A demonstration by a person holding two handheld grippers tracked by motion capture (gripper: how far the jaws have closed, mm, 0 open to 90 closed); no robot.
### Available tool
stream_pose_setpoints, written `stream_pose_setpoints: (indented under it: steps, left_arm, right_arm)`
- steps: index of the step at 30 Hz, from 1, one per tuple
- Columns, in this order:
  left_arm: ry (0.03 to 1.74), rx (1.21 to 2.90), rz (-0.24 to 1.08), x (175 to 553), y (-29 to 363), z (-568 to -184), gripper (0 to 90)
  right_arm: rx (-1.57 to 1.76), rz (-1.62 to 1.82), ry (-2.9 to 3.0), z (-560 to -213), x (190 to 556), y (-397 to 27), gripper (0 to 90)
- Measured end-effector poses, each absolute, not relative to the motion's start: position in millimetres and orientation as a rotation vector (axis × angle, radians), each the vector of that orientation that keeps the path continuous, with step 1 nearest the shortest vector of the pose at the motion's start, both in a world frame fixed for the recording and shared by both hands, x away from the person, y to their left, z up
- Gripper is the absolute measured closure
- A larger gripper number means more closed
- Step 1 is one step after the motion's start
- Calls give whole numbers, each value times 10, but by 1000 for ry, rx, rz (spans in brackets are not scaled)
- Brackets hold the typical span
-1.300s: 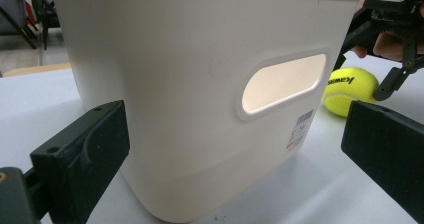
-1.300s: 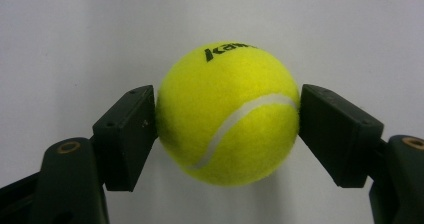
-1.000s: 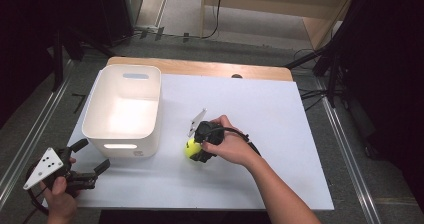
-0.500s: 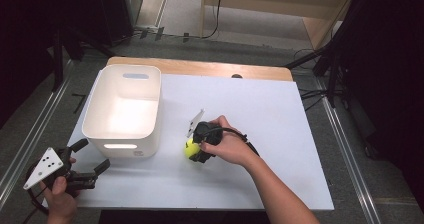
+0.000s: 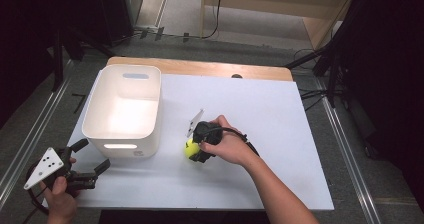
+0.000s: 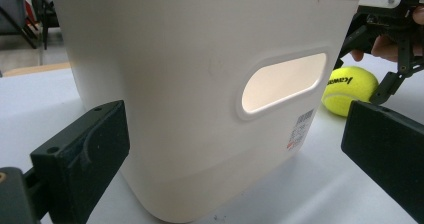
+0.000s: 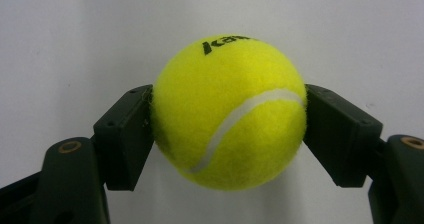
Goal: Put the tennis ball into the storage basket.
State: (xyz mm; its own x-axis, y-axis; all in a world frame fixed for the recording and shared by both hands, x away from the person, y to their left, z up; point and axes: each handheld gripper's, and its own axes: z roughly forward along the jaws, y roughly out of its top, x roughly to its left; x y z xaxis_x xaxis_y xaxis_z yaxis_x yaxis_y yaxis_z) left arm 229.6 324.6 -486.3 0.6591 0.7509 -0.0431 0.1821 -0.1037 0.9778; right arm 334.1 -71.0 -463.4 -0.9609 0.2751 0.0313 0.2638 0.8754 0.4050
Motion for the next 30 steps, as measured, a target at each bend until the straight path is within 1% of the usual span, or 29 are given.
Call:
stream_pose_setpoints:
  steps: [4, 8, 16, 30]
  left_arm:
    - [777, 1642, 573, 2295, 3249, -4861, 0]
    - [778, 1637, 572, 2295, 3251, -4862, 0]
    - [777, 1637, 572, 2296, 3251, -4862, 0]
    - [774, 1642, 573, 2297, 3245, -4863, 0]
  right_arm:
    - [429, 617, 3020, -4673, 3340, -681, 215]
    - [424, 630, 3023, -4686, 3336, -669, 234]
    - [413, 614, 3020, -4668, 3334, -687, 239]
    - [427, 644, 3002, -4555, 3340, -728, 240]
